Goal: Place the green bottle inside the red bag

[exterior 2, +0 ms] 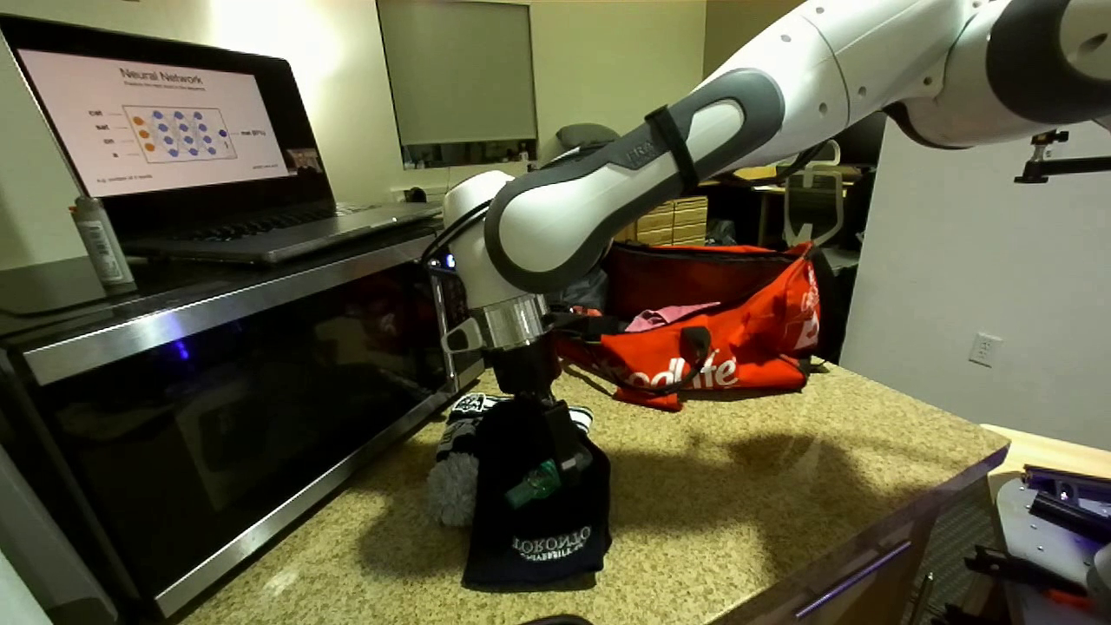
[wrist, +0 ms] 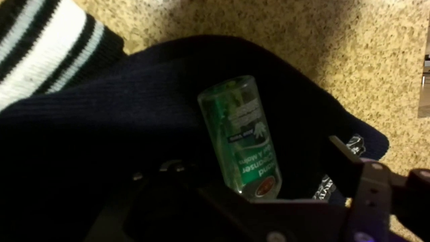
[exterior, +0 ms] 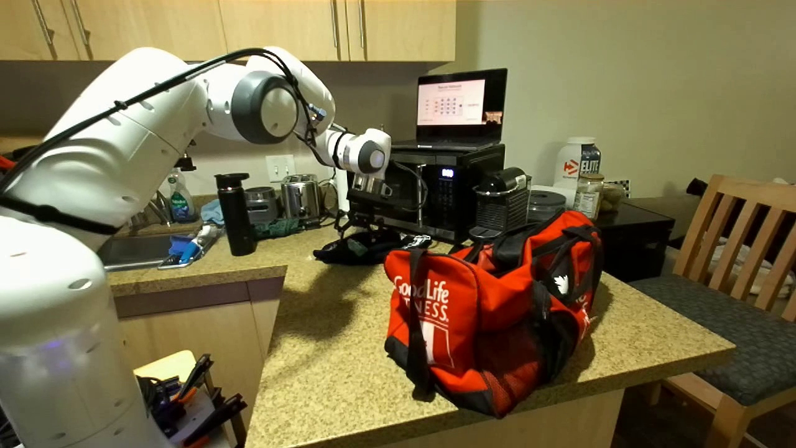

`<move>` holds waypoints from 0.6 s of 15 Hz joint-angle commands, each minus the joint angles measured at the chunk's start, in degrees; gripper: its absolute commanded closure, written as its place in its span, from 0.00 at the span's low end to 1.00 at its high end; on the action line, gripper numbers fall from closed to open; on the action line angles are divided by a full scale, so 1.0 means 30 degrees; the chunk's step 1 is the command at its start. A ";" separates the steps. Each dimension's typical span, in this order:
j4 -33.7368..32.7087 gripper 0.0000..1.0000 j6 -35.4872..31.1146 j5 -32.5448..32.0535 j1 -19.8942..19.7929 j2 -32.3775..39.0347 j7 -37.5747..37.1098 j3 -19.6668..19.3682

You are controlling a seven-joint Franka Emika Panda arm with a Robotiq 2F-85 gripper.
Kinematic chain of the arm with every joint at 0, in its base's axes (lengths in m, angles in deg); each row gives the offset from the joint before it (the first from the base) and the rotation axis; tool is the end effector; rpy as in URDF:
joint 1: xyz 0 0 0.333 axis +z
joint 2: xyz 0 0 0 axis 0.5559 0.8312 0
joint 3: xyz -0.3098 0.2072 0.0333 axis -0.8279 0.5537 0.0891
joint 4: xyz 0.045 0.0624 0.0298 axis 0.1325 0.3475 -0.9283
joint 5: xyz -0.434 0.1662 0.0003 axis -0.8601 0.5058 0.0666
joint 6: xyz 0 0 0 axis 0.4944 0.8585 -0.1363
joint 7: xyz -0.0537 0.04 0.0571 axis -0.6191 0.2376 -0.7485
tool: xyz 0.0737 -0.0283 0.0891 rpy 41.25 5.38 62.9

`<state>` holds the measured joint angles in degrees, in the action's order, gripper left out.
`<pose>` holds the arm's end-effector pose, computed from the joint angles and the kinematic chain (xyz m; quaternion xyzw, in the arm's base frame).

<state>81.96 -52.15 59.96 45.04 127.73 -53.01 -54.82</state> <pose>0.7410 0.3050 0.2584 -0.8711 -0.4667 0.1243 0.0891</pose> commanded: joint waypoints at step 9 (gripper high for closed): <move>0.0040 0.86 -0.0055 -0.0076 0.0012 -0.0123 -0.0388 0.0017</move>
<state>81.88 -52.20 59.96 45.04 127.73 -53.01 -54.85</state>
